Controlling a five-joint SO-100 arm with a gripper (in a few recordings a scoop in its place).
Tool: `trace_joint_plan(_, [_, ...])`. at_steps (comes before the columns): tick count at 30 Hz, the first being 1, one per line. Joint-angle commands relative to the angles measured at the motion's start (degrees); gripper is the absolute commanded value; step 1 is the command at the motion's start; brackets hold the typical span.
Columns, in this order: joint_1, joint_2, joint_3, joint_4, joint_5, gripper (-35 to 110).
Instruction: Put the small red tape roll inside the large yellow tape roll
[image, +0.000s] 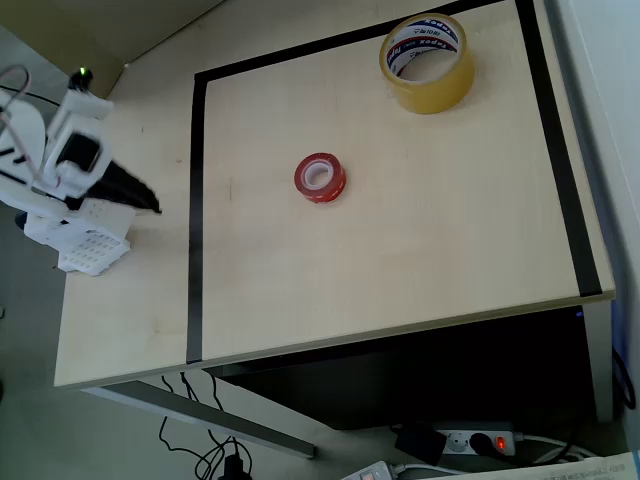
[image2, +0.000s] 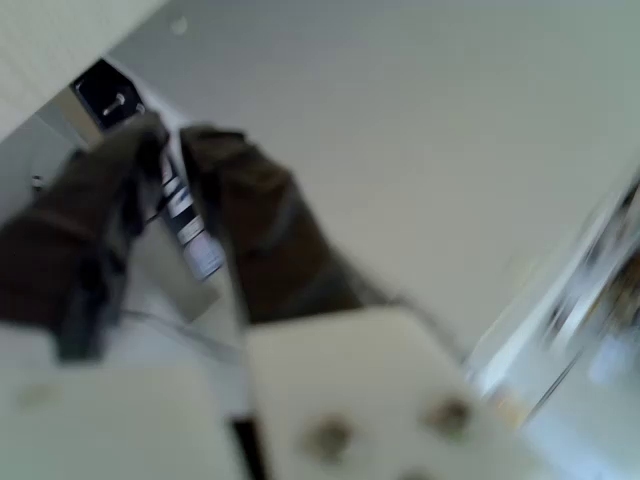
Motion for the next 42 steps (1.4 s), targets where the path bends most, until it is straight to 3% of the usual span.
trace_joint_plan(1, [-3.0, -20.7, -19.6, 6.7, -6.9, 0])
trace_joint_plan(4, [-6.8, -36.3, -29.2, 12.0, -6.9, 1])
trace_joint_plan(19, [-12.5, -59.9, -35.4, 9.4, -7.7, 40])
trace_joint_plan(42, [-17.5, -77.8, -42.5, 5.8, -13.2, 48])
